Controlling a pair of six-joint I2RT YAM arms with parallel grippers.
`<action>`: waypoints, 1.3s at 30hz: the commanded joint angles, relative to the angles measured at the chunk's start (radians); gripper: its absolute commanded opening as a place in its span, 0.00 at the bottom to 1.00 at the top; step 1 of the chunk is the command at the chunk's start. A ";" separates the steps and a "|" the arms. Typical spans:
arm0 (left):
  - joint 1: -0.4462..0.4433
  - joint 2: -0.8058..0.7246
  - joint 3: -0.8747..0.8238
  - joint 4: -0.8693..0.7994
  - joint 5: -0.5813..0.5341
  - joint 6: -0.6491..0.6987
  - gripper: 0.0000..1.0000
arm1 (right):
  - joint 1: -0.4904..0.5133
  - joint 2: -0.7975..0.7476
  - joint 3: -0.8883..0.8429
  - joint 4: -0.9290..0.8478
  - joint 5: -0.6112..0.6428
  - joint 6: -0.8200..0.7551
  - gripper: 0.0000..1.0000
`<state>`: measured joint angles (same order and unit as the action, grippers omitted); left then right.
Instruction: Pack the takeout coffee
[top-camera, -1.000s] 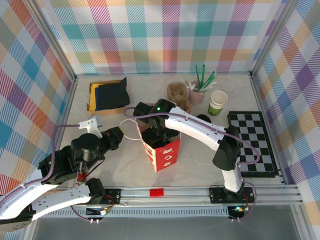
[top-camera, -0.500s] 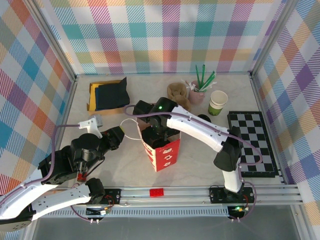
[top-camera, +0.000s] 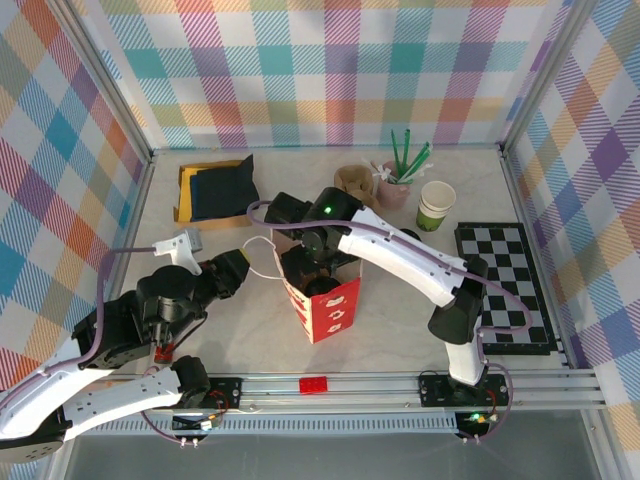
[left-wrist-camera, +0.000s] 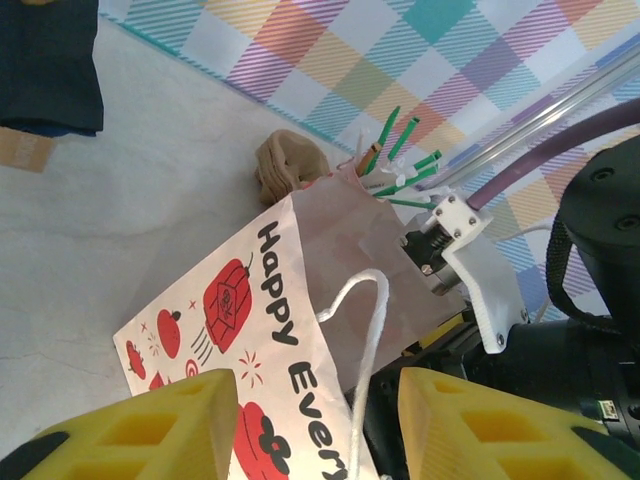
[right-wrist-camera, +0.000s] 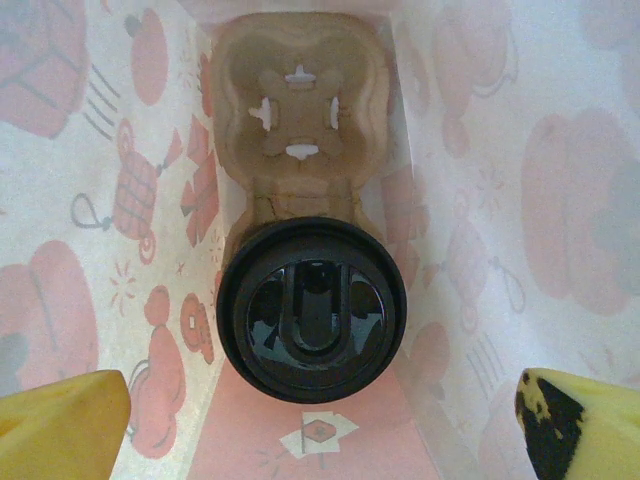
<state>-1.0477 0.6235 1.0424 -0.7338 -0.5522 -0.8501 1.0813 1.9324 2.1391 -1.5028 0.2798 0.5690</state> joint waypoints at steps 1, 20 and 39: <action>-0.006 -0.002 0.033 -0.015 -0.025 0.022 0.49 | 0.012 -0.031 0.050 -0.056 0.023 0.011 0.99; -0.006 0.005 0.071 -0.034 -0.023 0.050 0.73 | 0.029 -0.042 0.125 -0.103 0.061 0.011 0.99; -0.006 0.008 0.114 -0.067 -0.031 0.077 0.82 | 0.042 -0.064 0.148 -0.117 0.085 0.012 0.99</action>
<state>-1.0477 0.6292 1.1297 -0.7872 -0.5632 -0.7952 1.1141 1.9049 2.2486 -1.5841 0.3416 0.5690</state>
